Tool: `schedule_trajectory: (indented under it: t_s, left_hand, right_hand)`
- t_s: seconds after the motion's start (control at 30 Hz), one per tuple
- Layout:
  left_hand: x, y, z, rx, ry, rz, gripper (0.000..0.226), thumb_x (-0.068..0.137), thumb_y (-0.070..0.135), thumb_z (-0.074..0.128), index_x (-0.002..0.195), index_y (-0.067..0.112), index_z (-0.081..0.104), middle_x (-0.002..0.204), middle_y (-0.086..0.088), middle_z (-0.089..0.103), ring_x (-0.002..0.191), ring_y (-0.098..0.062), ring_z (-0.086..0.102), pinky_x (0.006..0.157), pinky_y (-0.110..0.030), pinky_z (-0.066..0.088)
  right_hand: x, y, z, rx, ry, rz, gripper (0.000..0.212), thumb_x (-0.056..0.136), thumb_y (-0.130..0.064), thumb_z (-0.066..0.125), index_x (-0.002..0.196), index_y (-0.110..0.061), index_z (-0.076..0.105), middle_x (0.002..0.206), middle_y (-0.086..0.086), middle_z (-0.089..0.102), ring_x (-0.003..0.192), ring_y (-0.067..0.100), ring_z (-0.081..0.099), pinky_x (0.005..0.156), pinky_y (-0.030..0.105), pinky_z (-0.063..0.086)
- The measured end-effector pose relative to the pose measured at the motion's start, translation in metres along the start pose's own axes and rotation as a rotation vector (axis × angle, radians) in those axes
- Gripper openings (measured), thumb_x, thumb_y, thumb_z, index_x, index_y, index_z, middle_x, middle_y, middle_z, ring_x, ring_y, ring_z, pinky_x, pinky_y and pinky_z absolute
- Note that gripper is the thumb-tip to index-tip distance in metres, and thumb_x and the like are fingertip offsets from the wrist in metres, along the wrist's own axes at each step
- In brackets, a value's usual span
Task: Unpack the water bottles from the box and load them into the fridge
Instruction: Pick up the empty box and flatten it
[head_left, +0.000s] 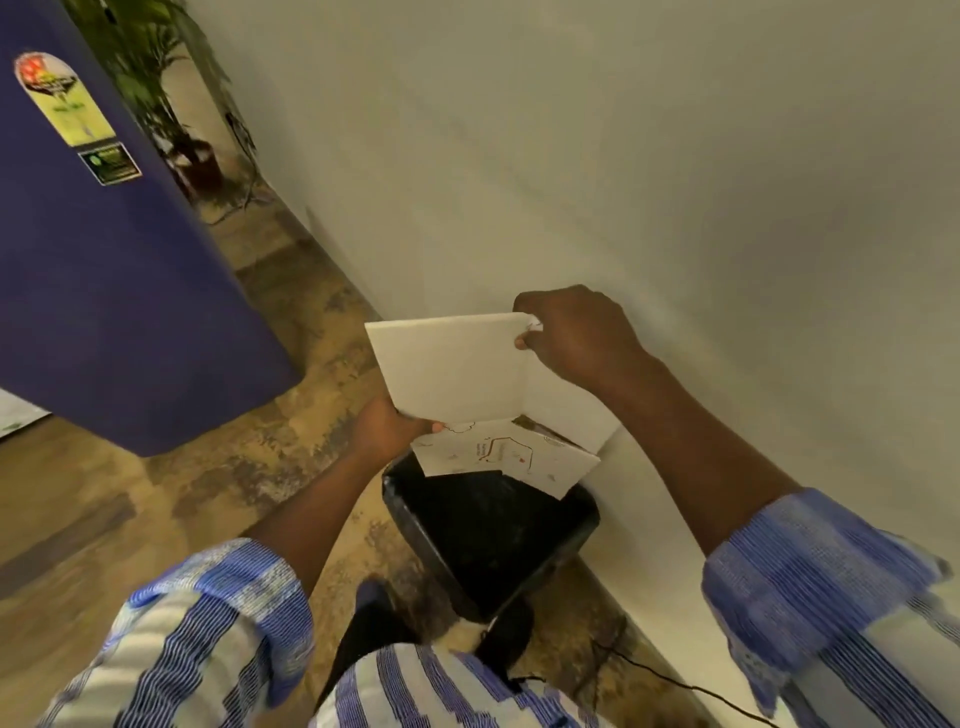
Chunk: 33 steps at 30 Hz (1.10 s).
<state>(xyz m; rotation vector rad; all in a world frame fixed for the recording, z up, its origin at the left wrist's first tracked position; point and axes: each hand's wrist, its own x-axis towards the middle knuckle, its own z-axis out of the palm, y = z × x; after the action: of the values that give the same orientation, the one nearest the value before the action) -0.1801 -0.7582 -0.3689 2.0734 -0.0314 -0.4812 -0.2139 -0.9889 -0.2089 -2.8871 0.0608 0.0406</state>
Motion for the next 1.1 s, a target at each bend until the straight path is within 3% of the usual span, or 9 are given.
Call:
schedule_trajectory:
  t_s: [0.2, 0.3, 0.37, 0.6, 0.83, 1.1]
  left_hand:
    - [0.000, -0.020, 0.021, 0.022, 0.009, -0.118, 0.061, 0.070, 0.014, 0.088, 0.125, 0.013, 0.062, 0.123, -0.003, 0.065, 0.111, -0.021, 0.059, 0.087, -0.035, 0.050]
    - [0.001, -0.028, 0.026, 0.019, -0.019, -0.166, 0.063, 0.066, 0.015, 0.089, 0.124, 0.015, 0.063, 0.121, -0.002, 0.066, 0.108, -0.020, 0.060, 0.087, -0.036, 0.050]
    - [0.006, -0.038, 0.030, 0.013, -0.019, -0.174, 0.072, 0.056, 0.028, 0.091, 0.122, 0.020, 0.063, 0.121, -0.003, 0.068, 0.111, -0.023, 0.062, 0.092, -0.043, 0.053]
    - [0.026, -0.061, 0.044, -0.050, -0.034, -0.277, 0.087, 0.054, 0.044, 0.082, 0.133, 0.017, 0.055, 0.128, -0.006, 0.063, 0.116, -0.027, 0.059, 0.094, -0.048, 0.052]
    - [0.047, -0.082, 0.054, 0.013, -0.075, -0.307, 0.049, 0.077, 0.024, 0.082, 0.121, 0.017, 0.062, 0.119, -0.006, 0.065, 0.109, -0.027, 0.060, 0.090, -0.046, 0.052]
    - [0.072, -0.113, 0.059, 0.103, -0.170, -0.310, 0.038, 0.079, 0.019, 0.081, 0.115, 0.019, 0.068, 0.112, -0.007, 0.069, 0.102, -0.027, 0.063, 0.082, -0.039, 0.053]
  right_hand:
    - [0.003, 0.026, 0.042, 0.051, -0.092, -0.003, 0.020, 0.093, -0.030, 0.063, 0.112, -0.027, 0.065, 0.098, 0.001, 0.069, 0.090, 0.023, 0.062, 0.065, 0.028, 0.033]
    - [0.006, 0.035, 0.065, 0.078, -0.135, 0.010, 0.018, 0.093, -0.029, 0.063, 0.110, -0.026, 0.065, 0.096, 0.000, 0.069, 0.087, 0.022, 0.062, 0.064, 0.029, 0.037]
    - [0.008, 0.040, 0.082, 0.089, -0.170, 0.013, 0.017, 0.093, -0.030, 0.063, 0.109, -0.025, 0.065, 0.096, 0.000, 0.069, 0.086, 0.022, 0.063, 0.065, 0.029, 0.042]
    - [0.017, 0.057, 0.146, 0.107, -0.319, 0.071, 0.028, 0.094, -0.028, 0.061, 0.122, -0.028, 0.063, 0.109, 0.000, 0.068, 0.098, 0.022, 0.063, 0.082, 0.038, 0.053]
    - [0.022, 0.069, 0.208, 0.090, -0.444, 0.134, 0.018, 0.095, -0.029, 0.059, 0.112, -0.027, 0.060, 0.110, 0.002, 0.067, 0.098, 0.025, 0.063, 0.084, 0.040, 0.053]
    - [0.029, 0.079, 0.257, 0.153, -0.520, 0.194, 0.012, 0.095, -0.021, 0.056, 0.106, -0.019, 0.061, 0.105, 0.007, 0.067, 0.093, 0.027, 0.062, 0.082, 0.043, 0.054]
